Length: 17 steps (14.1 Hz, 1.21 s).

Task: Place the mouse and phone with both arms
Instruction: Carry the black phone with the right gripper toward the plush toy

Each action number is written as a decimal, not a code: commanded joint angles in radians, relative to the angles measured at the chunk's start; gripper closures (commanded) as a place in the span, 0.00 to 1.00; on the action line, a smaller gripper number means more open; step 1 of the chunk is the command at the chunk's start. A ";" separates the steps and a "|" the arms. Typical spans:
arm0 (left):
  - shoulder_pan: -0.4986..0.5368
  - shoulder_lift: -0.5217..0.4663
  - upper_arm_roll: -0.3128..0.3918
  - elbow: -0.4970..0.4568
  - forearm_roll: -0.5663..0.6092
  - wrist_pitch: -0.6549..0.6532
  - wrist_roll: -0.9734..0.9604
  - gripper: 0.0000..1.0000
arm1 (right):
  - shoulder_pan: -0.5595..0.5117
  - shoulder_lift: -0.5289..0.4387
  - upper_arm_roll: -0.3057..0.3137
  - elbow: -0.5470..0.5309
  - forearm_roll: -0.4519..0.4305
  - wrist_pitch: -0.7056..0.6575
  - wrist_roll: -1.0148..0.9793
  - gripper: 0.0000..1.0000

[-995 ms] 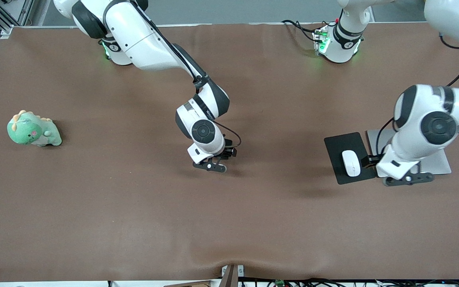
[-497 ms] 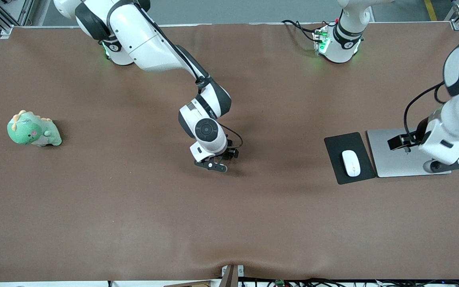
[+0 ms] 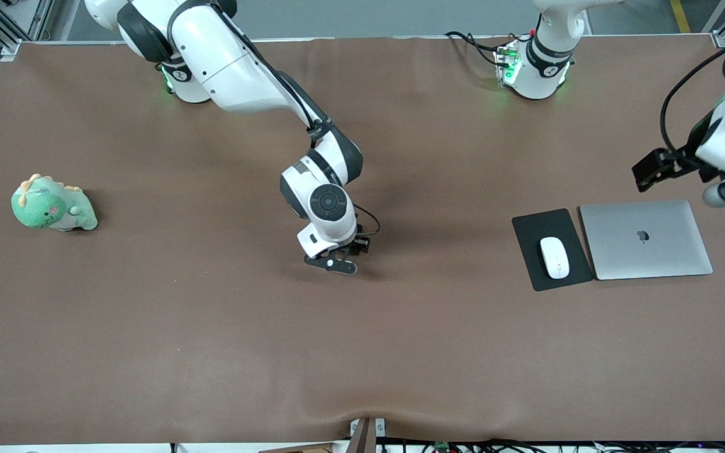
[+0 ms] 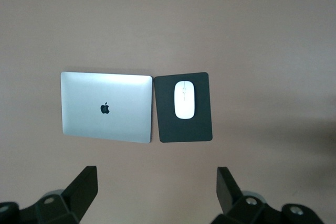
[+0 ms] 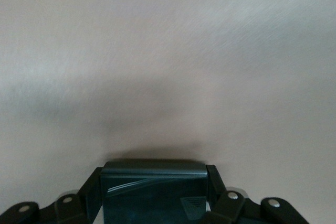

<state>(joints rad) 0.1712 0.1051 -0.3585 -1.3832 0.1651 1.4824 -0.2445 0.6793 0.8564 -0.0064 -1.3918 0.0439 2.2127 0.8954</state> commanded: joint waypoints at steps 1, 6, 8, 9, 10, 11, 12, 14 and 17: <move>-0.012 -0.062 0.024 -0.030 -0.026 -0.025 0.034 0.00 | -0.078 -0.129 0.002 -0.022 -0.021 -0.106 0.005 0.98; -0.225 -0.171 0.265 -0.155 -0.039 -0.027 0.080 0.00 | -0.237 -0.325 0.000 -0.139 -0.021 -0.186 -0.166 0.98; -0.226 -0.183 0.268 -0.155 -0.041 -0.027 0.083 0.00 | -0.312 -0.414 0.002 -0.222 -0.021 -0.186 -0.267 0.98; -0.228 -0.185 0.270 -0.155 -0.041 -0.027 0.094 0.00 | -0.351 -0.448 0.002 -0.258 -0.019 -0.188 -0.341 0.98; -0.236 -0.183 0.288 -0.154 -0.041 -0.027 0.117 0.00 | -0.397 -0.476 0.002 -0.291 -0.019 -0.192 -0.421 0.98; -0.258 -0.183 0.320 -0.154 -0.041 -0.027 0.141 0.00 | -0.435 -0.500 0.002 -0.314 -0.019 -0.206 -0.513 0.98; -0.268 -0.183 0.335 -0.152 -0.041 -0.027 0.155 0.00 | -0.478 -0.517 0.002 -0.328 -0.018 -0.221 -0.579 0.98; -0.265 -0.177 0.334 -0.146 -0.041 -0.027 0.154 0.00 | -0.553 -0.528 0.003 -0.329 -0.018 -0.252 -0.683 0.98; -0.262 -0.173 0.332 -0.142 -0.044 -0.027 0.155 0.00 | -0.679 -0.520 0.003 -0.351 -0.018 -0.243 -0.864 0.97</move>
<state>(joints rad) -0.0809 -0.0543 -0.0375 -1.5140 0.1420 1.4483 -0.1028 0.0765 0.3637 -0.0282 -1.6962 0.0359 1.9621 0.1235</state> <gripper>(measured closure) 0.000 0.198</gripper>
